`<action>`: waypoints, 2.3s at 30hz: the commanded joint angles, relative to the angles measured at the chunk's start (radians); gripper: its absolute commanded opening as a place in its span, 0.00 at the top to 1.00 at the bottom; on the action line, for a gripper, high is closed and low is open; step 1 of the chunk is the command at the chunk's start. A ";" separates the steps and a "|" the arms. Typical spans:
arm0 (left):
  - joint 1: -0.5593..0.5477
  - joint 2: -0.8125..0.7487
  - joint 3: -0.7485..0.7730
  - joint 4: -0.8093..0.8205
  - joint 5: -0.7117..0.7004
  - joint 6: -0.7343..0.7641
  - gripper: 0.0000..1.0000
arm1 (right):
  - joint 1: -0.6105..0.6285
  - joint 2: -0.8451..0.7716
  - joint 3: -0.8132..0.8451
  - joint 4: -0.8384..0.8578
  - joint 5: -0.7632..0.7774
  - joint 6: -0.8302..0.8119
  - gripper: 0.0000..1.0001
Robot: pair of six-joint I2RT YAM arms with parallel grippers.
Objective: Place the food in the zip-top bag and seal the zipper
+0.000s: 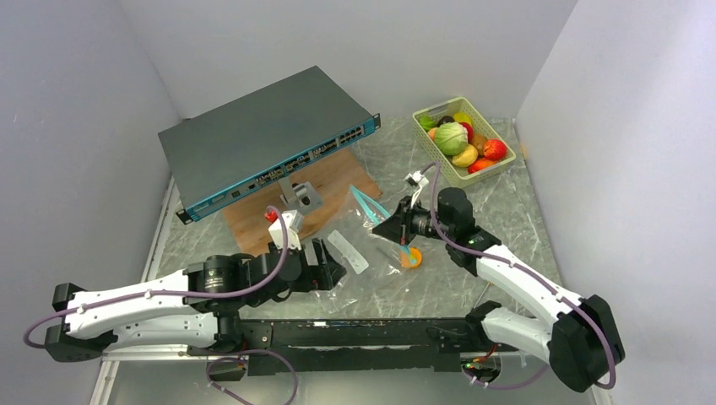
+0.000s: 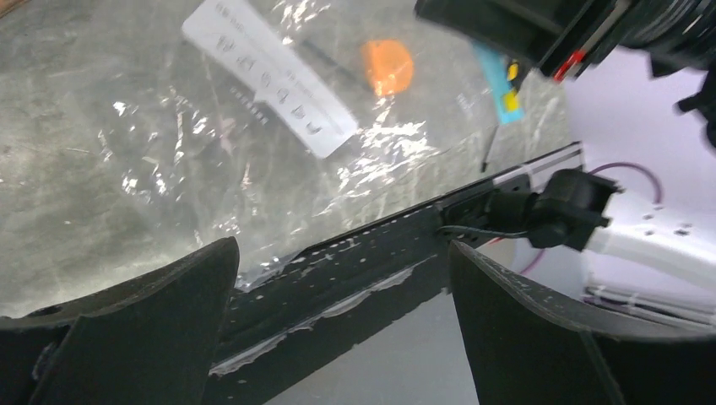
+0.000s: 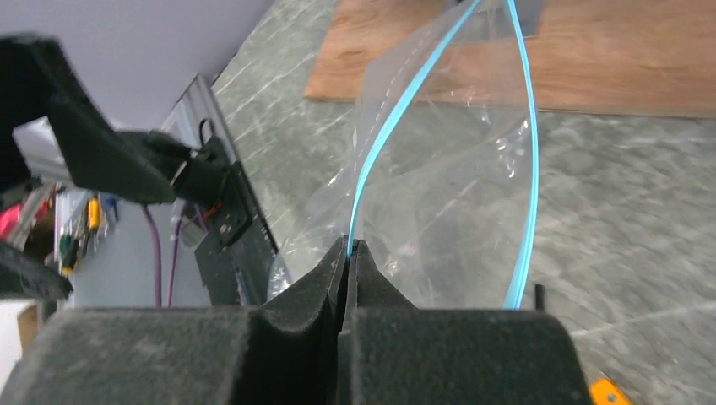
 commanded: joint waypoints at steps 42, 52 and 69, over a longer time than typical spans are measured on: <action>0.294 0.473 0.550 -0.365 0.160 -0.474 0.42 | 0.498 -0.131 0.095 0.058 0.429 -0.294 1.00; 0.305 0.484 0.502 -0.306 0.134 -0.390 0.66 | 0.506 -0.124 0.114 -0.006 0.439 -0.305 1.00; 0.303 0.447 0.364 -0.288 0.019 -0.349 1.00 | 0.508 -0.232 0.195 -0.373 0.758 -0.147 0.29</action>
